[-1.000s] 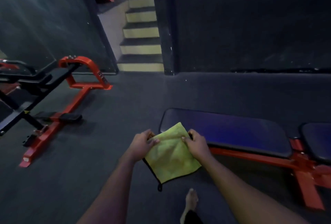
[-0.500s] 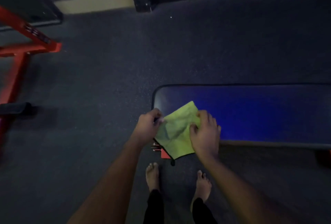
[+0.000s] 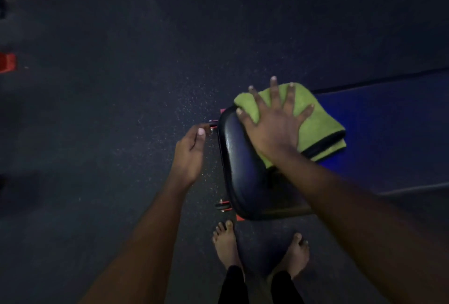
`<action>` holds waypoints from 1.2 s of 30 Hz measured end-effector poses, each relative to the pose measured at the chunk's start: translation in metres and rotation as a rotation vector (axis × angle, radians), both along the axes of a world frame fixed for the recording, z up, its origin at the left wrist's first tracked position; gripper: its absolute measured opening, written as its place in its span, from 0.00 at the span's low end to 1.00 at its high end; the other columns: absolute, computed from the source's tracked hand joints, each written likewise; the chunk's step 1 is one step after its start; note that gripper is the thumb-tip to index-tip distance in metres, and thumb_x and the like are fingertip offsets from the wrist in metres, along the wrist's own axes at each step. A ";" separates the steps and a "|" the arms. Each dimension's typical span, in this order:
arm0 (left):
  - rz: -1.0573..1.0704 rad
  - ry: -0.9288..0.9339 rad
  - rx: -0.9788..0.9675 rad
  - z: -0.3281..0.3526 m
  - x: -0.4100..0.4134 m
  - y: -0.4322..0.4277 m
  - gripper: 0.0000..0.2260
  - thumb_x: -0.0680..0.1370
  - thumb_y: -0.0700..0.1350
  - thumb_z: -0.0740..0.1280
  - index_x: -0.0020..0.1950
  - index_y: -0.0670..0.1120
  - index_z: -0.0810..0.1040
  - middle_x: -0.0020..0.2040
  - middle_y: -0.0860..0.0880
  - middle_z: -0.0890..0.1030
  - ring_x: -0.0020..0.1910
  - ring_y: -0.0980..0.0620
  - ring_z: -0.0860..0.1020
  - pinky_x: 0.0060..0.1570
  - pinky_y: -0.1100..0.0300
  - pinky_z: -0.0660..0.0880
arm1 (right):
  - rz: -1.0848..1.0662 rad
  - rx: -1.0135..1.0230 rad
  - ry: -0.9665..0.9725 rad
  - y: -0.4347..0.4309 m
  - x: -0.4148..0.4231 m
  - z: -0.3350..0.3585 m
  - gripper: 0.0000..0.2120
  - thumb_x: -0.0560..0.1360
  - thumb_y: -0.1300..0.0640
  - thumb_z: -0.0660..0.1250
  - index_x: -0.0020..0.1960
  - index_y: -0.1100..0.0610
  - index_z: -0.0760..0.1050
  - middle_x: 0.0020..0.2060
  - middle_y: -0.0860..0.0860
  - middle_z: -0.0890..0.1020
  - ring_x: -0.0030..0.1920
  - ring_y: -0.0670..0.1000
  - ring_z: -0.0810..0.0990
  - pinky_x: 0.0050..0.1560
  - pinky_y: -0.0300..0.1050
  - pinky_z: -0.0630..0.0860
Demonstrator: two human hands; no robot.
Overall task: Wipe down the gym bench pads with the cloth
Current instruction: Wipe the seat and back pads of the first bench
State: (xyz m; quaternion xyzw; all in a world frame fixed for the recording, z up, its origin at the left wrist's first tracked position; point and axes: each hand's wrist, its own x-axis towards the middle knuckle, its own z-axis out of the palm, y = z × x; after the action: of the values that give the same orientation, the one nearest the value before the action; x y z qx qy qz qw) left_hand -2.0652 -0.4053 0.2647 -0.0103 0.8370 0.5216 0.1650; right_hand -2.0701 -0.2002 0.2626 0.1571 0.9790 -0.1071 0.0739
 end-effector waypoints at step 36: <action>0.131 -0.392 0.251 0.003 0.018 0.015 0.33 0.82 0.61 0.38 0.75 0.45 0.69 0.72 0.46 0.73 0.70 0.50 0.72 0.69 0.51 0.66 | 0.012 0.030 0.023 -0.003 -0.005 -0.007 0.32 0.78 0.28 0.43 0.79 0.37 0.58 0.83 0.50 0.53 0.82 0.60 0.47 0.70 0.80 0.43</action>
State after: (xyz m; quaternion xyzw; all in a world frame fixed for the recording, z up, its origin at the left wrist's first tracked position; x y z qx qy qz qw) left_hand -2.0474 -0.3900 0.2673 -0.1450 0.7153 0.6191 0.2900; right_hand -2.0754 -0.2031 0.2559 0.1511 0.9822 -0.0936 0.0611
